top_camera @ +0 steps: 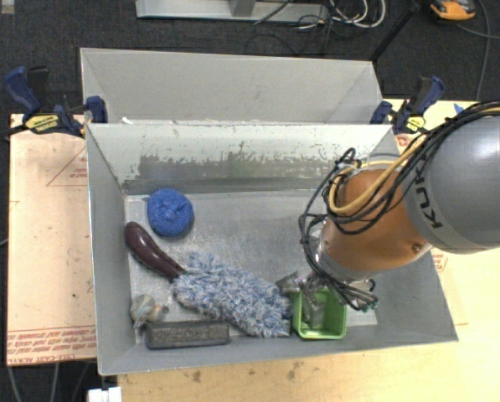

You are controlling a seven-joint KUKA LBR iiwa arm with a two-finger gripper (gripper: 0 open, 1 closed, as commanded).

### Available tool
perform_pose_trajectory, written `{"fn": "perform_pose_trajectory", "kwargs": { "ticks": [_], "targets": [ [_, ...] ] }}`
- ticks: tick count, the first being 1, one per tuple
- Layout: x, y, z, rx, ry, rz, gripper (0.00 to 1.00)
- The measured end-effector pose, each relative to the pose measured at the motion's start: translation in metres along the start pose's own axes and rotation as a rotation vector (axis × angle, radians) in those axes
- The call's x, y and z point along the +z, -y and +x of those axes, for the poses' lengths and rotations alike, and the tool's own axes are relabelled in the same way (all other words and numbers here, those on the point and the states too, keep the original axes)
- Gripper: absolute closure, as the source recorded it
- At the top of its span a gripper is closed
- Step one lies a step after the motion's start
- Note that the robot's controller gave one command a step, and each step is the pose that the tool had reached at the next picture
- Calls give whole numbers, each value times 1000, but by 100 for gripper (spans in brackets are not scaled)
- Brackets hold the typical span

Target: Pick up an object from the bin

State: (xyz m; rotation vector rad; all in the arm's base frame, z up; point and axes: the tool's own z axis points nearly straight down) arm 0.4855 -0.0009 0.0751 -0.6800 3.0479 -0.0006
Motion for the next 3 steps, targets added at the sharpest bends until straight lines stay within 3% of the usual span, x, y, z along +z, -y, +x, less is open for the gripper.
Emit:
{"fn": "perform_pose_trajectory", "kwargs": {
  "ticks": [1, 2, 3],
  "targets": [
    [0, 0, 0, 0, 0, 0, 100],
    [-121, -6, -9, 60, -17, -5, 100],
    [-121, -6, -9, 61, -17, -5, 100]
  ]
}}
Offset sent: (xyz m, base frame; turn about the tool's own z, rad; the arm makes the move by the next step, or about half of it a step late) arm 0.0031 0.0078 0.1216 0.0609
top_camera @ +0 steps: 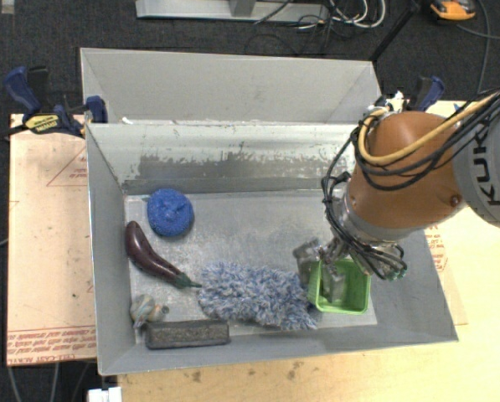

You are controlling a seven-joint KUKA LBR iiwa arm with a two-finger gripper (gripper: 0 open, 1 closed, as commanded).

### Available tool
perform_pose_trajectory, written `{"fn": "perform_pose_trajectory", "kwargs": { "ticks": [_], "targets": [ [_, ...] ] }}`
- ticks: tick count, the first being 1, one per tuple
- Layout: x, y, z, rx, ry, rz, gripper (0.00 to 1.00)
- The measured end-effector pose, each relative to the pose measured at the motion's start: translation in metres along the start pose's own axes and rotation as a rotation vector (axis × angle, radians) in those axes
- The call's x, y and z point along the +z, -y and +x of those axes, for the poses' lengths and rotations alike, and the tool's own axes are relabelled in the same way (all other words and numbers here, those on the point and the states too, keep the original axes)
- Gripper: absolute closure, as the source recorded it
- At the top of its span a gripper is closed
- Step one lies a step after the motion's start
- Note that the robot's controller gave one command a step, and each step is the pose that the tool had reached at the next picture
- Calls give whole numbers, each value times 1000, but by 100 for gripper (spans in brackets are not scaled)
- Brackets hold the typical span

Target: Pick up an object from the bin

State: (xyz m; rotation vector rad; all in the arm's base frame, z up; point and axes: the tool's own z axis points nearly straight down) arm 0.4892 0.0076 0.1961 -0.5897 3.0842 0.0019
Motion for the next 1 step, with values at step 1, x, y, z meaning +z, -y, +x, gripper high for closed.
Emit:
{"fn": "perform_pose_trajectory", "kwargs": {
  "ticks": [1],
  "targets": [
    [-53, 6, -2, 0, -5, -2, 100]
  ]
}}
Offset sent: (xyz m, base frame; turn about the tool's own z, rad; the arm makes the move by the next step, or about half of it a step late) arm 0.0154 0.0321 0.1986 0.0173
